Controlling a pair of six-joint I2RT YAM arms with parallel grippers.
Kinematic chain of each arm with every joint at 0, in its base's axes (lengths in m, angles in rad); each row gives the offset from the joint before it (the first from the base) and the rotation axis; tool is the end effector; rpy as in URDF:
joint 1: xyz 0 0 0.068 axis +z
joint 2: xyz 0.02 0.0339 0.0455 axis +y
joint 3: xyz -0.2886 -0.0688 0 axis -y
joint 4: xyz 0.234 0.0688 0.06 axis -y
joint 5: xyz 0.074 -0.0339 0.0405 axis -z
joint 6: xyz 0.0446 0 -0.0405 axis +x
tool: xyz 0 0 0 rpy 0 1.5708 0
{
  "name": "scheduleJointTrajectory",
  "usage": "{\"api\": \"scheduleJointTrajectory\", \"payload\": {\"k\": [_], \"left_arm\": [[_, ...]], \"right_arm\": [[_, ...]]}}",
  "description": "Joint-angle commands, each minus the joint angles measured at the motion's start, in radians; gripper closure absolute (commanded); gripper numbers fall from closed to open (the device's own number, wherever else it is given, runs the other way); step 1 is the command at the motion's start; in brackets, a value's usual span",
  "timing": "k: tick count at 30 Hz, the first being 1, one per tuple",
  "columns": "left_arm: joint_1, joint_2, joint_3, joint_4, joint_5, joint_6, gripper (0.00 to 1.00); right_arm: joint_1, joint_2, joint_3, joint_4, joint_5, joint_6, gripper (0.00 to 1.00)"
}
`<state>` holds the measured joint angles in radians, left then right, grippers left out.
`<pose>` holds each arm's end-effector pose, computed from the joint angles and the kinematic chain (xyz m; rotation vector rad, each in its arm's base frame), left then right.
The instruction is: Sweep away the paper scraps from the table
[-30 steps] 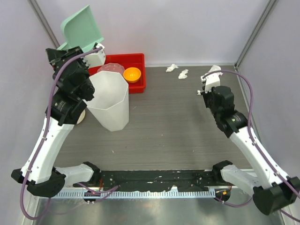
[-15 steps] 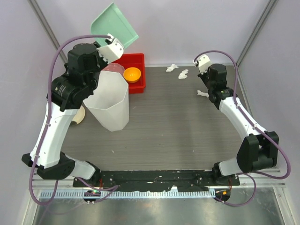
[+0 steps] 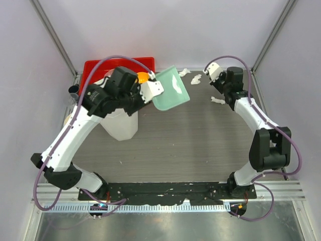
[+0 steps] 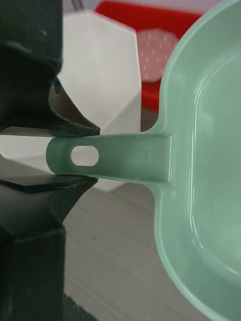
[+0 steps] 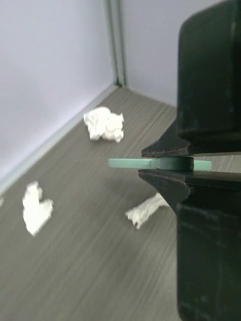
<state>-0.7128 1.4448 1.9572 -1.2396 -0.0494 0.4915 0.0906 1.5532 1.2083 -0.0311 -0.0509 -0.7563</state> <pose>0.1882 -0.1597 0.4880 1.2803 1.9078 -0.0574 0.3640 0.0353 0.3359 -0.8390 1.7785 -0.3898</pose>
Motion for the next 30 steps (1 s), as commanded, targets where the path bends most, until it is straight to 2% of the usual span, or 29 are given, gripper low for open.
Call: {"api": "scheduleJointTrajectory", "payload": {"k": [1, 5, 9, 15, 18, 23, 26, 30], "left_arm": [[0.001, -0.009, -0.141, -0.015, 0.192, -0.1, 1.0], [0.003, -0.024, -0.308, 0.003, 0.23, -0.1, 1.0], [0.001, -0.015, -0.42, 0.02, 0.227, -0.093, 1.0], [0.003, -0.026, -0.579, 0.072, 0.218, -0.073, 1.0], [0.003, -0.029, -0.656, 0.1, 0.204, -0.065, 1.0], [0.003, 0.009, -0.733, 0.135, 0.195, -0.062, 1.0], [0.003, 0.055, -0.748, 0.143, 0.204, -0.07, 1.0], [0.004, 0.088, -0.767, 0.169, 0.235, -0.091, 1.0]], "right_arm": [[0.046, 0.047, -0.009, -0.038, -0.101, -0.136, 0.99], [0.125, 0.087, 0.0, -0.189, -0.006, -0.222, 0.99], [0.207, 0.041, -0.077, -0.25, 0.036, -0.204, 0.99], [0.281, -0.223, -0.248, -0.294, -0.082, -0.042, 0.99], [0.311, -0.347, -0.256, -0.348, -0.129, -0.005, 0.99], [0.311, -0.371, -0.116, -0.316, -0.093, 0.028, 0.99], [0.307, -0.277, 0.011, -0.244, -0.063, -0.008, 0.99], [0.27, -0.067, 0.221, -0.121, -0.015, -0.061, 0.99]]}}
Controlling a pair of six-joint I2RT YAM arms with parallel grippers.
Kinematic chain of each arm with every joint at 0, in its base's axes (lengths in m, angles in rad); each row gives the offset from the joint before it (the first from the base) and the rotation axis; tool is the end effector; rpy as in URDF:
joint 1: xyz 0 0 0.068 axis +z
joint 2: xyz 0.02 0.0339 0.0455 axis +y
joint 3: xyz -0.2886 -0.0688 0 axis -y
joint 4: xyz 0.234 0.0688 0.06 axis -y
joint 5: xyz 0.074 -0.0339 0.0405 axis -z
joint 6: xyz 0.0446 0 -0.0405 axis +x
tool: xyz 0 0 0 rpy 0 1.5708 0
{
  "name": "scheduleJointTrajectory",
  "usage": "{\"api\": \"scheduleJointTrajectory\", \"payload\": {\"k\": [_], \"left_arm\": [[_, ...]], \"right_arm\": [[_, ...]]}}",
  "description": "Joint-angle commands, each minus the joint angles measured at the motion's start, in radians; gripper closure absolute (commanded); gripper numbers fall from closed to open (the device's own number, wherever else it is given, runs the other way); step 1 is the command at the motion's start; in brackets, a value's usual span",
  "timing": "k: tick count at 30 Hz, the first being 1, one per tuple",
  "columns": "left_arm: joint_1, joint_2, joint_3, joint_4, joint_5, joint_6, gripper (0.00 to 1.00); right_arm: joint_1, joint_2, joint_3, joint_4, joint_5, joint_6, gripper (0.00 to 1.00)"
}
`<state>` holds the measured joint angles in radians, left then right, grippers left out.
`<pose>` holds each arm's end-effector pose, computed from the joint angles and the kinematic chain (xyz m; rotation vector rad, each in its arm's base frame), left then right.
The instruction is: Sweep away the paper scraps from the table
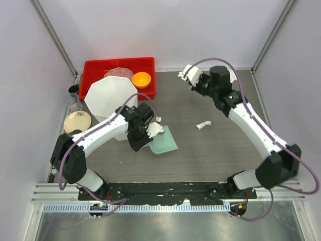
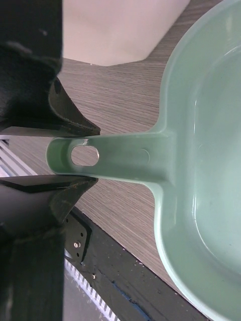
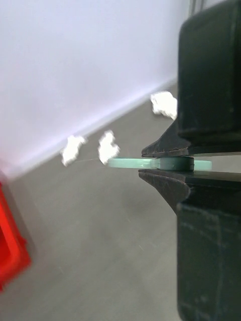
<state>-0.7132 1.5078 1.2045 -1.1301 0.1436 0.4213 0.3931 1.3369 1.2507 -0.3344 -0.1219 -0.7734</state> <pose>0.1919 -0.1744 0.2719 1.6336 2.5364 -0.2449 0.2745 0.1197 0.3856 -1.1609 1.6166 -0.1245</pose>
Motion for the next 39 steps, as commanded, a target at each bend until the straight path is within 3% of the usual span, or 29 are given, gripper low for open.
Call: {"api": "scheduleJointTrajectory", "payload": {"k": [1, 5, 8, 13, 17, 27, 35, 39], "left_arm": [[0.003, 0.025, -0.026, 0.069, 0.048, -0.026, 1.0], [0.003, 0.02, -0.056, 0.113, 0.057, -0.03, 1.0], [0.003, 0.031, -0.06, 0.116, 0.048, -0.03, 1.0], [0.003, 0.045, -0.054, 0.113, 0.057, -0.032, 1.0], [0.003, 0.029, -0.06, 0.11, 0.063, -0.027, 1.0], [0.003, 0.09, 0.0, 0.102, 0.045, -0.018, 1.0], [0.003, 0.141, 0.033, 0.115, -0.021, 0.005, 1.0], [0.004, 0.141, 0.04, 0.113, -0.041, 0.019, 1.0]], "right_arm": [[-0.049, 0.248, 0.209, 0.242, 0.062, -0.05, 0.99], [-0.065, 0.451, 0.311, 0.444, 0.071, -0.102, 0.99], [-0.066, 0.601, 0.439, 0.486, 0.079, -0.096, 0.99], [-0.068, 0.798, 0.66, 0.413, 0.102, -0.162, 0.99], [-0.059, 0.857, 0.684, 0.278, 0.119, -0.271, 0.99], [-0.001, 0.51, 0.094, 0.314, 0.091, -0.25, 0.99], [0.15, 0.133, -0.247, 0.111, 0.119, -0.118, 0.99], [0.228, -0.028, -0.327, -0.012, 0.188, -0.053, 0.99]]}}
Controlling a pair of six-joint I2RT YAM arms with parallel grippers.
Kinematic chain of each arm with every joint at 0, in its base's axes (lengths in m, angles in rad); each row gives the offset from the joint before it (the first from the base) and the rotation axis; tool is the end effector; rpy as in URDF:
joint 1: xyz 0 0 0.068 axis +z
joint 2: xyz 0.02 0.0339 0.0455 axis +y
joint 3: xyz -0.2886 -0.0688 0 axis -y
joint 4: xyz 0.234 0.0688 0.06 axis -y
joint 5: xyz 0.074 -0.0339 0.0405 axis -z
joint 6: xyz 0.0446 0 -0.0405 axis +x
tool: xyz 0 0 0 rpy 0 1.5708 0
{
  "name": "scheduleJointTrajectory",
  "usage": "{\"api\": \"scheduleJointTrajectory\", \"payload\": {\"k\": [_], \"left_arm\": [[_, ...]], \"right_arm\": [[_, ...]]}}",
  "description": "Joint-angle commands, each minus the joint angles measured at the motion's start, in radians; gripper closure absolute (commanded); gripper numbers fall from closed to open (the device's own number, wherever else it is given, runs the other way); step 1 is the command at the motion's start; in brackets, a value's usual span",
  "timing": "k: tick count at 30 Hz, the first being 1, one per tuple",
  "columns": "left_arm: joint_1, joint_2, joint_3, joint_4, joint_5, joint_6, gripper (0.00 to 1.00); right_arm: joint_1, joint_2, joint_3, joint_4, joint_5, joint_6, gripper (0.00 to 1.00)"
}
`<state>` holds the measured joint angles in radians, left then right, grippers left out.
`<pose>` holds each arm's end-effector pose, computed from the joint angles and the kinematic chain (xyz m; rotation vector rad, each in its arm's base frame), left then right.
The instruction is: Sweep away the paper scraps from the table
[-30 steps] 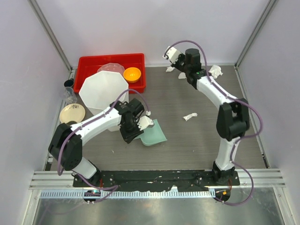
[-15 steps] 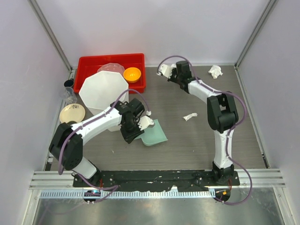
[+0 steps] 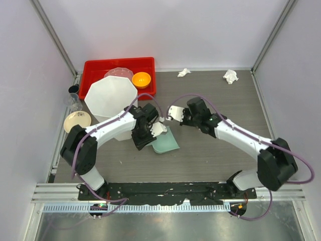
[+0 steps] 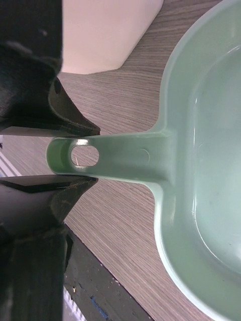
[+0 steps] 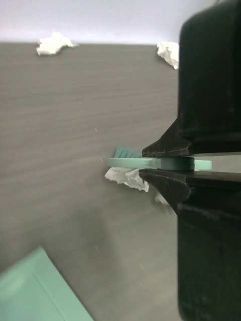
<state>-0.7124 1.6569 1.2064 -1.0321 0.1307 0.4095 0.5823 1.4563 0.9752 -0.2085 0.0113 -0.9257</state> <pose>0.2172 -0.1953 0.2354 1.6388 2.5918 -0.2188 0.2623 0.1721 0.2697 -1.5480 1.6572 -0.1953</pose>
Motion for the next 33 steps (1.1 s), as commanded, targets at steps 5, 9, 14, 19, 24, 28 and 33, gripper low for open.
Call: {"api": "scheduleJointTrajectory", "payload": {"k": [5, 9, 14, 19, 24, 28, 33], "left_arm": [[0.002, 0.01, 0.051, 0.02, -0.095, 0.061, 1.0], [0.001, 0.064, 0.123, 0.009, -0.121, 0.081, 1.0], [-0.016, 0.145, 0.208, -0.037, -0.157, 0.109, 1.0], [-0.035, 0.231, 0.304, -0.08, -0.174, 0.146, 1.0], [-0.045, 0.299, 0.413, -0.132, -0.19, 0.167, 1.0], [-0.062, 0.348, 0.464, -0.149, -0.209, 0.181, 1.0], [-0.082, 0.399, 0.495, -0.161, -0.215, 0.186, 1.0]], "right_arm": [[0.05, -0.298, -0.027, -0.178, 0.096, 0.152, 0.99], [0.048, -0.381, 0.003, -0.023, 0.194, 0.25, 0.99], [0.05, -0.378, 0.097, -0.058, 0.516, 0.518, 0.99], [0.044, -0.393, 0.14, -0.325, 0.784, 0.952, 0.99], [0.002, -0.415, 0.131, -0.501, 0.839, 1.151, 0.99], [-0.039, -0.424, 0.054, -0.491, 0.808, 1.182, 0.99], [-0.087, -0.412, -0.079, -0.324, 0.64, 1.177, 0.99]]}}
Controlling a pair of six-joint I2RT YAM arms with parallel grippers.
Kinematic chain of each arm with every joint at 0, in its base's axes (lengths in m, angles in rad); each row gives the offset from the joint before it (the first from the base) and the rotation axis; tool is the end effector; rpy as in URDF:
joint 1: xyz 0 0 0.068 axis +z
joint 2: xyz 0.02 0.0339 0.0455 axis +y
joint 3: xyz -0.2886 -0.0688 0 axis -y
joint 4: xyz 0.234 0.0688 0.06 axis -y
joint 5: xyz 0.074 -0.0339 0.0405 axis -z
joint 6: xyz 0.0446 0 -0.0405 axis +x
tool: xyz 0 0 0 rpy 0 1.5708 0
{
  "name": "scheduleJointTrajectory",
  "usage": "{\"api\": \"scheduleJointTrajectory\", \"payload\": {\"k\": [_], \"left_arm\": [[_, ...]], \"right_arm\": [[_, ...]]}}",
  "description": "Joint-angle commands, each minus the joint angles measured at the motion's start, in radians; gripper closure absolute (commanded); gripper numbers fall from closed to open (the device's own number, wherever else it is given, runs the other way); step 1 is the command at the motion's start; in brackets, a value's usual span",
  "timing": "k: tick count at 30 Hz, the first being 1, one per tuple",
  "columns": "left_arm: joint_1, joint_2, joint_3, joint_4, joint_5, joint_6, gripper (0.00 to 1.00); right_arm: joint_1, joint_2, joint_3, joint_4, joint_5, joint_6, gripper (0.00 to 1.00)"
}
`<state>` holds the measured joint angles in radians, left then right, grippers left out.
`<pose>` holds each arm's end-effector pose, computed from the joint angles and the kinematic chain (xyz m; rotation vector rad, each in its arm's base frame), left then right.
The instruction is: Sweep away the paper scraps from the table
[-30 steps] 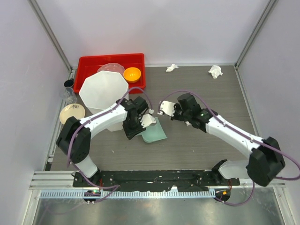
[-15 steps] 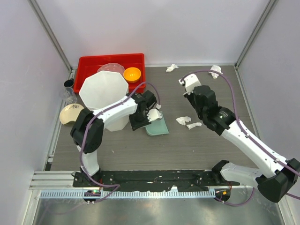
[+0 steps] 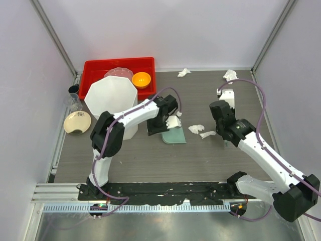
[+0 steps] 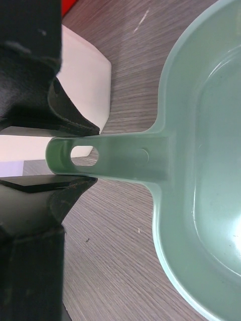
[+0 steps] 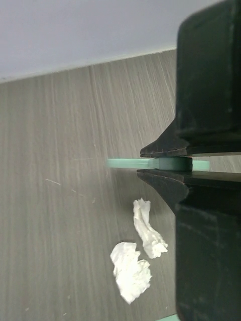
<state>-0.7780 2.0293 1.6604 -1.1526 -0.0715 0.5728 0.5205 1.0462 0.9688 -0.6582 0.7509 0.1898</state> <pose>0.2825 -0.2739 0.2255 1.9258 2.4083 0.1019 0.1821 0.0693 0.3335 0.0165 2.1152 -0.4485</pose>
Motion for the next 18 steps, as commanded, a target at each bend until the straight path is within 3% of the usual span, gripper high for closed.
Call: {"api": "scheduleJointTrajectory", "payload": {"k": [1, 7, 11, 14, 18], "left_arm": [[-0.017, 0.029, 0.042, -0.036, -0.013, 0.024, 1.0], [-0.021, 0.057, 0.064, -0.029, -0.001, 0.012, 1.0], [-0.023, 0.08, 0.084, -0.018, 0.006, 0.007, 1.0], [-0.021, 0.1, 0.088, 0.014, 0.013, -0.001, 1.0], [-0.021, 0.103, 0.067, 0.056, 0.058, 0.001, 1.0]], "right_arm": [[-0.027, 0.021, -0.087, 0.153, -0.126, 0.056, 0.99], [-0.017, 0.124, -0.102, 0.302, -0.428, 0.079, 0.99], [0.065, 0.124, -0.091, 0.391, -0.472, 0.094, 0.99], [0.081, 0.114, -0.096, 0.463, -0.568, 0.123, 0.99], [0.087, 0.08, -0.107, 0.555, -0.585, 0.12, 0.99]]}}
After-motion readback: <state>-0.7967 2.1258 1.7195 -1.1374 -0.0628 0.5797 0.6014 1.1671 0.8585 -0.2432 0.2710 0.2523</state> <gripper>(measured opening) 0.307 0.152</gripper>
